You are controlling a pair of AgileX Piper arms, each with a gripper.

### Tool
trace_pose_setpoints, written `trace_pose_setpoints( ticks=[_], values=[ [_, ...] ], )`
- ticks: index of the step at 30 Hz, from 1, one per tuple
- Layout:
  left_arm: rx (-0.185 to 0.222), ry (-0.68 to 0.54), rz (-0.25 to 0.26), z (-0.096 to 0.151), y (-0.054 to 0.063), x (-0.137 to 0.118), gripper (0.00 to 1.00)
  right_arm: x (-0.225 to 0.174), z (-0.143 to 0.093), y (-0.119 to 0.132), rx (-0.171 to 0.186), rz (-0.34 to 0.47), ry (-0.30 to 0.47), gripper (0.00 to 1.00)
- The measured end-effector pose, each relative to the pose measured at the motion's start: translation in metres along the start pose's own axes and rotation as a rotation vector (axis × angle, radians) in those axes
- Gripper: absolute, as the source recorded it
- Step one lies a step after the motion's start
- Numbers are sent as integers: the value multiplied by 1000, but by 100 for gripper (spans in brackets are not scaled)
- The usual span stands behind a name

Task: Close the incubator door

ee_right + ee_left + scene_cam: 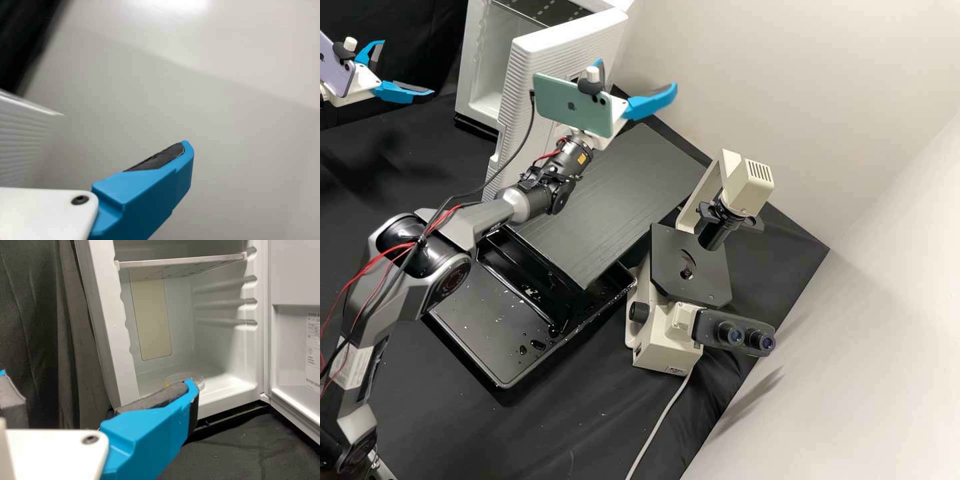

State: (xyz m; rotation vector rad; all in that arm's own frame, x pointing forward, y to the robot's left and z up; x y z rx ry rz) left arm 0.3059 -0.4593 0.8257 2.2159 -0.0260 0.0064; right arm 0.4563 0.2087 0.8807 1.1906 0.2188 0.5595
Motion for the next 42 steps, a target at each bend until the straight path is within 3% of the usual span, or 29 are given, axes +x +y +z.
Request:
trace_pose_setpoints(
  ticks=[5,7,13,18,23,42],
  values=[
    [0,0,0,0,0,0,100,4,-12,-6,-25,-53,98,100],
    [0,0,0,0,0,0,100,7,-14,-8,3,-70,128,100],
    [0,0,0,0,0,0,100,16,-27,-15,38,-139,241,100],
    [0,0,0,0,0,0,100,25,-58,-22,89,-194,330,100],
    [0,0,0,0,0,0,100,25,-89,-30,90,-226,415,100],
    [0,0,0,0,0,0,100,7,-92,-41,94,-243,448,100]
  ],
)
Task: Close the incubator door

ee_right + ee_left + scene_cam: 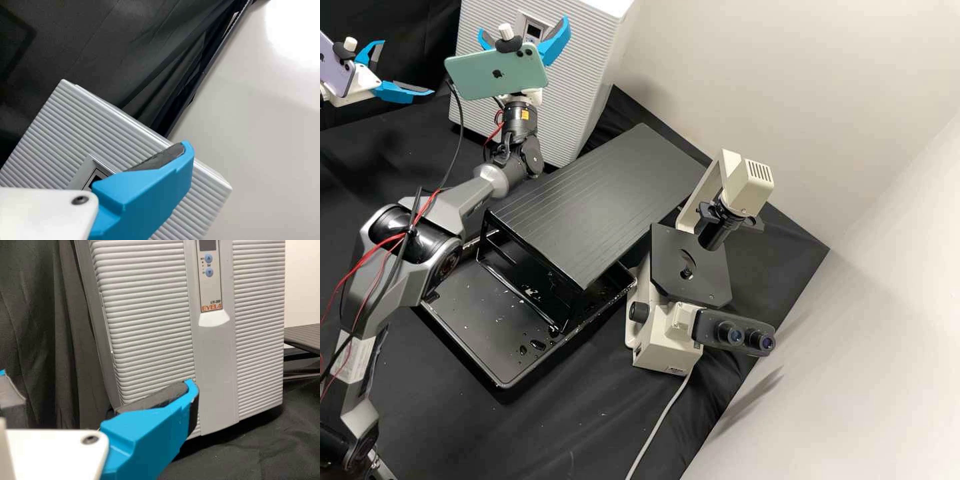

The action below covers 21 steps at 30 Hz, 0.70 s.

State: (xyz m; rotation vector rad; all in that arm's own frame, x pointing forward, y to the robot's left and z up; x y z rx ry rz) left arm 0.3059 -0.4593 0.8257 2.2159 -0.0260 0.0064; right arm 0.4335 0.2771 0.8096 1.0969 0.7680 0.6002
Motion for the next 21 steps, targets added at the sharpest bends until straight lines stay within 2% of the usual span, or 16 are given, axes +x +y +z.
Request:
trace_pose_setpoints(
  ticks=[4,9,12,14,16,18,21],
  values=[
    [0,0,0,0,0,0,100,-1,0,-2,-7,-1,-5,100],
    [0,0,0,0,0,0,100,-6,1,-2,0,17,-33,100],
    [0,0,0,0,0,0,100,-14,-1,2,-55,79,-106,100],
    [0,0,0,0,0,0,100,-22,-3,1,-26,150,-199,100],
    [0,0,0,0,0,0,100,-32,-8,5,-46,218,-240,100],
    [0,0,0,0,0,0,100,-47,-11,4,-28,263,-263,100],
    [0,0,0,0,0,0,100,-70,-18,7,-5,310,-257,100]
  ],
)
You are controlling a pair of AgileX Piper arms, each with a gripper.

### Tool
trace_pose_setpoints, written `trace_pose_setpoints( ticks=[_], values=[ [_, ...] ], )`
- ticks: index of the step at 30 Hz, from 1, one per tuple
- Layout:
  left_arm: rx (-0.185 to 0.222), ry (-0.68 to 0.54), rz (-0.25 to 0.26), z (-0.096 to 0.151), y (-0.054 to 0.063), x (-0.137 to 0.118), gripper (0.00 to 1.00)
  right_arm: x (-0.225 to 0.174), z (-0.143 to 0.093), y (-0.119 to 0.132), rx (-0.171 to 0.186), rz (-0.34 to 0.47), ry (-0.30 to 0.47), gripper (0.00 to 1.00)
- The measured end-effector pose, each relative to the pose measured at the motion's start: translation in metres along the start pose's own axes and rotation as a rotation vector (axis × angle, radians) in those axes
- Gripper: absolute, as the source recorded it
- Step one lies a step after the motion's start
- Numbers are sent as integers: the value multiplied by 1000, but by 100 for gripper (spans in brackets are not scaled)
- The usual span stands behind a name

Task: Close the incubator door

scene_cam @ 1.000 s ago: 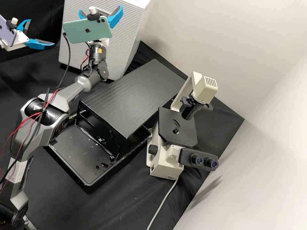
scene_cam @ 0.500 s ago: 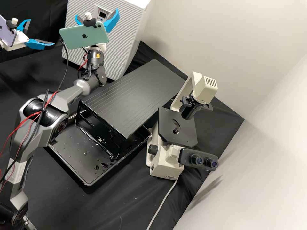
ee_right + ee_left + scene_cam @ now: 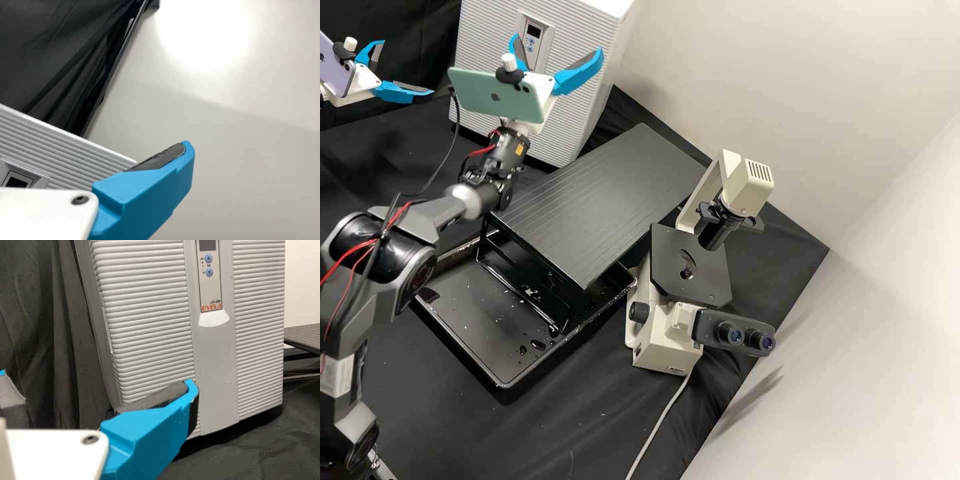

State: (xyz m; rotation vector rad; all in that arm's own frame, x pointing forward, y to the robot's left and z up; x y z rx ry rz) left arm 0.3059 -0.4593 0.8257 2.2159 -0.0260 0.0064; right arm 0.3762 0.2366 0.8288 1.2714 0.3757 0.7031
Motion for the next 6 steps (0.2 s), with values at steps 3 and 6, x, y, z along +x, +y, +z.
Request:
trace_pose_setpoints(
  ticks=[3,6],
  values=[
    [0,0,0,0,0,0,100,-22,3,9,36,34,8,100],
    [0,0,0,0,0,0,100,-39,6,16,61,58,10,100]
  ],
)
